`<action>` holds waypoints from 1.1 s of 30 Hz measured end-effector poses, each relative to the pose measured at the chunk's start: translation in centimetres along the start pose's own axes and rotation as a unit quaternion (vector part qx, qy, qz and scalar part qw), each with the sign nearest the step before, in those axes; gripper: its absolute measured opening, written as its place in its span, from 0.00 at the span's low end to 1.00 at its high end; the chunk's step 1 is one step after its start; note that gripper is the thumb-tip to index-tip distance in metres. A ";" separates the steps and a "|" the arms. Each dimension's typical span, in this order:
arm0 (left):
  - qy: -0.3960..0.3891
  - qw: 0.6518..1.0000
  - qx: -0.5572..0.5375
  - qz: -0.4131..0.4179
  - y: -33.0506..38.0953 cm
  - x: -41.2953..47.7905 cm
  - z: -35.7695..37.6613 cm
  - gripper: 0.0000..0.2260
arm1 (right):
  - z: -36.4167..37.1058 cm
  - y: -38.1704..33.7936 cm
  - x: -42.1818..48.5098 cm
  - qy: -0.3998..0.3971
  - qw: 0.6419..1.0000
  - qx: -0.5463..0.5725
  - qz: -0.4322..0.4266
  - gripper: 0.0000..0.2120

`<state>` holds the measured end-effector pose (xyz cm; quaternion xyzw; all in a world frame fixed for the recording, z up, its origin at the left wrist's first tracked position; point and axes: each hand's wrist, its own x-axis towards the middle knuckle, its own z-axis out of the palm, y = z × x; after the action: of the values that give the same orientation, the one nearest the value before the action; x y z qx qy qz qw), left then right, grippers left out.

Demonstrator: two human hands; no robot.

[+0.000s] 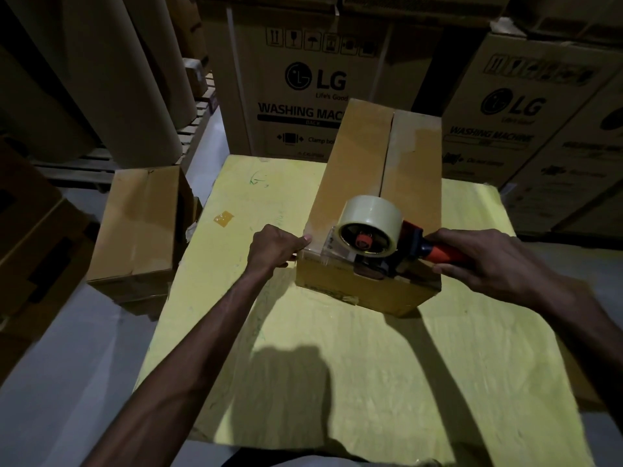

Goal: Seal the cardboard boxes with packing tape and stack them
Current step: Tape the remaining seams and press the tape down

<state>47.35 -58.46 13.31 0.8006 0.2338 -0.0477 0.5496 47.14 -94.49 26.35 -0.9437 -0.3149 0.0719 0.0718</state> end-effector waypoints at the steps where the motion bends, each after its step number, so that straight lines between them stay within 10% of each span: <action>1: 0.007 1.000 0.005 0.008 -0.2 0.0 0.1 0.15 | -0.1 -0.1 -0.1 0.001 1.000 -0.004 0.000 0.24; 13: 0.115 0.986 0.084 0.086 -0.6 -0.9 1.4 0.15 | -1.8 1.9 -4.5 0.026 0.998 -0.057 0.022 0.24; 16: 0.199 0.933 0.184 0.238 -0.9 -2.5 3.7 0.17 | -1.6 1.5 -4.5 0.041 0.996 -0.073 0.033 0.23; 20: 0.050 0.855 0.282 0.433 -1.7 -5.7 8.3 0.20 | -1.6 1.1 -4.5 0.042 0.993 -0.100 0.037 0.22; 33: 0.061 0.741 0.378 0.552 -2.3 -4.8 11.5 0.33 | -1.5 1.0 -5.4 0.032 0.995 -0.074 0.057 0.23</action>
<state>44.14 -69.73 8.44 0.9326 -0.2535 0.2289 0.1169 43.71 -98.67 28.17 -0.9647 -0.2623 0.0219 0.0076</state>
